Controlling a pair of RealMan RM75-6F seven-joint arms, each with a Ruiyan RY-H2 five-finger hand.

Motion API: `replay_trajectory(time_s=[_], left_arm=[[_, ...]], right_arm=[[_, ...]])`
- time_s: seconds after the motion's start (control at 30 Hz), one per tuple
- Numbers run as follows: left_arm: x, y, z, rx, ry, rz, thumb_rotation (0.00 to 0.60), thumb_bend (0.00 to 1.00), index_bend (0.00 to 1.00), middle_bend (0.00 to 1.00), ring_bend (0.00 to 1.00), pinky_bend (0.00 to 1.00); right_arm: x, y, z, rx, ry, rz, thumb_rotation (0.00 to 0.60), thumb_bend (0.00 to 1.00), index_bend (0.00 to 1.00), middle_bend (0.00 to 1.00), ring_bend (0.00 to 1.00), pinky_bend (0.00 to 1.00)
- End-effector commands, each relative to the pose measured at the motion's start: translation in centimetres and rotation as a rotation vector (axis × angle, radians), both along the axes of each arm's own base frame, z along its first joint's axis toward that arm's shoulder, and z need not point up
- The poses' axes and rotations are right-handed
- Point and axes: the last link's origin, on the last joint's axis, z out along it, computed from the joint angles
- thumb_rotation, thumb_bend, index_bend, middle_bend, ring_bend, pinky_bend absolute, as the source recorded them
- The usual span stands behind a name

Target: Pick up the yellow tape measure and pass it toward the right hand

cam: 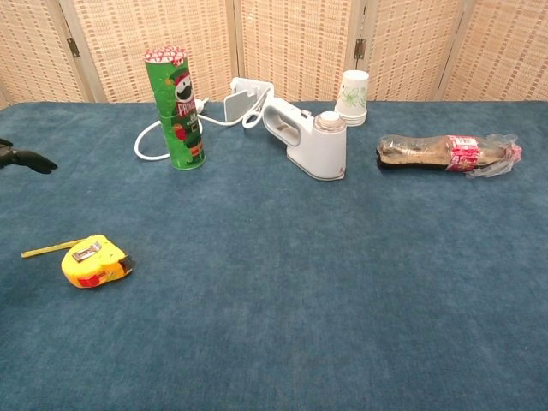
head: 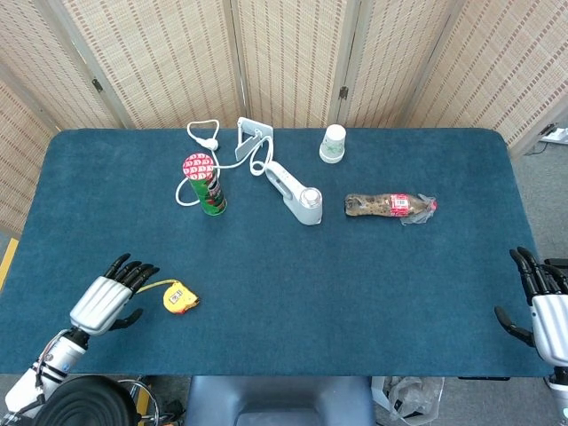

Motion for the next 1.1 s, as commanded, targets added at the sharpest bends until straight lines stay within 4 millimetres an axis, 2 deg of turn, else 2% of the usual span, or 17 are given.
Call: replay_trajectory(time_s=[0.03, 0.4, 0.9, 1.1], left_arm=[[0.6, 1.1, -1.3, -0.066, 0.053, -0.007, 0.600, 0.38, 0.08, 0.12, 0.11, 0.05], [1.4, 2.6, -4.4, -0.180, 0.187, -0.021, 0.600, 0.39, 0.06, 0.09, 0.09, 0.05], [1.7, 3.1, -5.8, -0.233, 0.264, 0.000, 0.600, 0.41, 0.10, 0.09, 0.10, 0.05], [1.7, 3.1, -5.9, -0.242, 0.280, 0.016, 0.600, 0.41, 0.14, 0.15, 0.15, 0.05]], right_arm=[[-0.1, 0.0, 0.0, 0.002, 0.001, -0.003, 0.600, 0.29, 0.03, 0.11, 0.27, 0.17], [-0.5, -0.1, -0.2, 0.007, -0.001, -0.022, 0.600, 0.29, 0.03, 0.11, 0.27, 0.17], [-0.9, 0.0, -0.3, 0.006, -0.012, -0.033, 0.600, 0.29, 0.03, 0.11, 0.27, 0.17], [-1.0, 0.2, -0.4, 0.006, -0.015, -0.037, 0.600, 0.29, 0.03, 0.11, 0.27, 0.17]])
